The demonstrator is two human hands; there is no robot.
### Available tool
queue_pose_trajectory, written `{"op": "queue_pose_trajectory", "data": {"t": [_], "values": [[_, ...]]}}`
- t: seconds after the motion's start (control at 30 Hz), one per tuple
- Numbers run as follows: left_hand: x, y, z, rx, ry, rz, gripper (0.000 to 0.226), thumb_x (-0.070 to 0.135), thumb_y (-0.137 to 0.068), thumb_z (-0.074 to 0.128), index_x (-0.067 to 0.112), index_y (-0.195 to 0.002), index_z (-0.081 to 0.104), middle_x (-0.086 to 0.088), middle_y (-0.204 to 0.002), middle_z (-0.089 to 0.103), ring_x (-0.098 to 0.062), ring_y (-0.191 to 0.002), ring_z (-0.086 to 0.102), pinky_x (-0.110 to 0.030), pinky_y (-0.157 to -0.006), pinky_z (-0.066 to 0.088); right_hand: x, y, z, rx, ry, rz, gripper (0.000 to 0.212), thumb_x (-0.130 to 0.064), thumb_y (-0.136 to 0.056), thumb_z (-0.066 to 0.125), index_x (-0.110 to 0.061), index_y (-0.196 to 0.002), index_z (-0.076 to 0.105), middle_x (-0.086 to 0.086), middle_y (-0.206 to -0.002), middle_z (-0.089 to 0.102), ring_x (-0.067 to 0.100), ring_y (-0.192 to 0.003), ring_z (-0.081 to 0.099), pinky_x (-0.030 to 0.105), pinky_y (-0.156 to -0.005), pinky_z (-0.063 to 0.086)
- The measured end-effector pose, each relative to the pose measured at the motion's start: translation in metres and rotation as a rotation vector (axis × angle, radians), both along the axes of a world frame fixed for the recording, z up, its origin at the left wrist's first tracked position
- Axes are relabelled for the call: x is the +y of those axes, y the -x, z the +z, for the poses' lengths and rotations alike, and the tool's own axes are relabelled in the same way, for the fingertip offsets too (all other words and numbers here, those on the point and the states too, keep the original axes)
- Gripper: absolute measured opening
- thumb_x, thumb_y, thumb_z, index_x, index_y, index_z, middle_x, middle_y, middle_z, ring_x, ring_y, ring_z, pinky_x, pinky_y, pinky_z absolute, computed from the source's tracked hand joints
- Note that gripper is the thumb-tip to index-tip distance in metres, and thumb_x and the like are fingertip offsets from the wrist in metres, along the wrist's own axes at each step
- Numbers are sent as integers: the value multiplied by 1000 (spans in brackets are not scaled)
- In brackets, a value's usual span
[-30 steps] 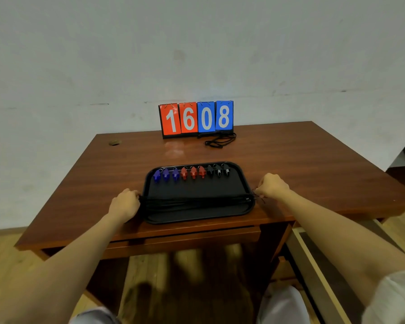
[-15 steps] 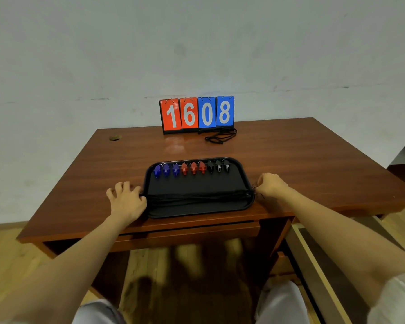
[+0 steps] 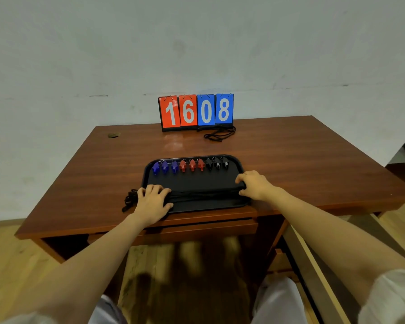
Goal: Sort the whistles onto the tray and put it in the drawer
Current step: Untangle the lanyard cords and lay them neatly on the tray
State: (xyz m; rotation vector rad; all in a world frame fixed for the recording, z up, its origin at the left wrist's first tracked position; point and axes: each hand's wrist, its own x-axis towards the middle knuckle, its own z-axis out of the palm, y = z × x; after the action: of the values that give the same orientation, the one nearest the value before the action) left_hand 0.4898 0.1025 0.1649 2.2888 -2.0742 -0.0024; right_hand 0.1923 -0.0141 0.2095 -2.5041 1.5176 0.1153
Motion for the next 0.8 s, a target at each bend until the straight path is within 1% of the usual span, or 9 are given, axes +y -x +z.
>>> {"op": "queue_pose_trajectory", "data": {"t": [0.1,0.17,0.37,0.47,0.63,0.73,0.8], "values": [[-2,3,0,0,-4,-9,51,46,-94,44,27,-140,38,-2,-141,40,-23,-134,28,-44,-109,18,0,1,-9,66,-5,32,41,-22,-93,58,-17,-132,48,9,-137,48,30,-128,40,44,-103,37],[-4,5,2,-4,8,-31,51,46,-93,46,27,-140,37,-1,-140,40,-23,-134,28,-43,-108,18,0,2,-12,66,-6,34,42,-21,-93,58,-17,-133,47,9,-137,48,30,-127,42,44,-102,38],[-22,21,13,-21,43,-143,53,43,-94,46,25,-143,34,-1,-141,40,-23,-135,28,-42,-110,15,-10,-5,-2,-60,42,40,40,-26,-93,58,-18,-132,50,6,-136,50,28,-126,45,43,-104,38],[-41,32,23,-17,39,-168,53,42,-95,46,24,-143,35,-3,-141,39,-24,-135,27,-43,-111,15,-22,-13,11,-136,62,32,38,-24,-94,57,-16,-131,51,8,-134,51,28,-123,48,44,-103,41],[-95,44,49,-5,75,-187,44,38,-95,46,22,-136,43,-6,-140,40,-27,-132,29,-43,-109,17,-63,-29,33,-249,95,-5,38,-23,-93,57,-13,-129,52,10,-132,55,29,-118,54,45,-100,46],[-136,48,67,-13,101,-181,42,35,-95,45,20,-134,47,-6,-139,41,-27,-131,31,-44,-109,19,-97,-38,41,-275,89,-33,40,-23,-93,56,-13,-131,50,10,-134,53,27,-121,52,44,-102,45],[-164,49,76,-8,80,-172,41,33,-96,45,19,-134,47,-7,-139,41,-27,-132,32,-45,-110,20,-121,-44,42,-288,72,-58,42,-22,-93,56,-14,-133,48,10,-136,52,27,-122,52,43,-103,44]]}}
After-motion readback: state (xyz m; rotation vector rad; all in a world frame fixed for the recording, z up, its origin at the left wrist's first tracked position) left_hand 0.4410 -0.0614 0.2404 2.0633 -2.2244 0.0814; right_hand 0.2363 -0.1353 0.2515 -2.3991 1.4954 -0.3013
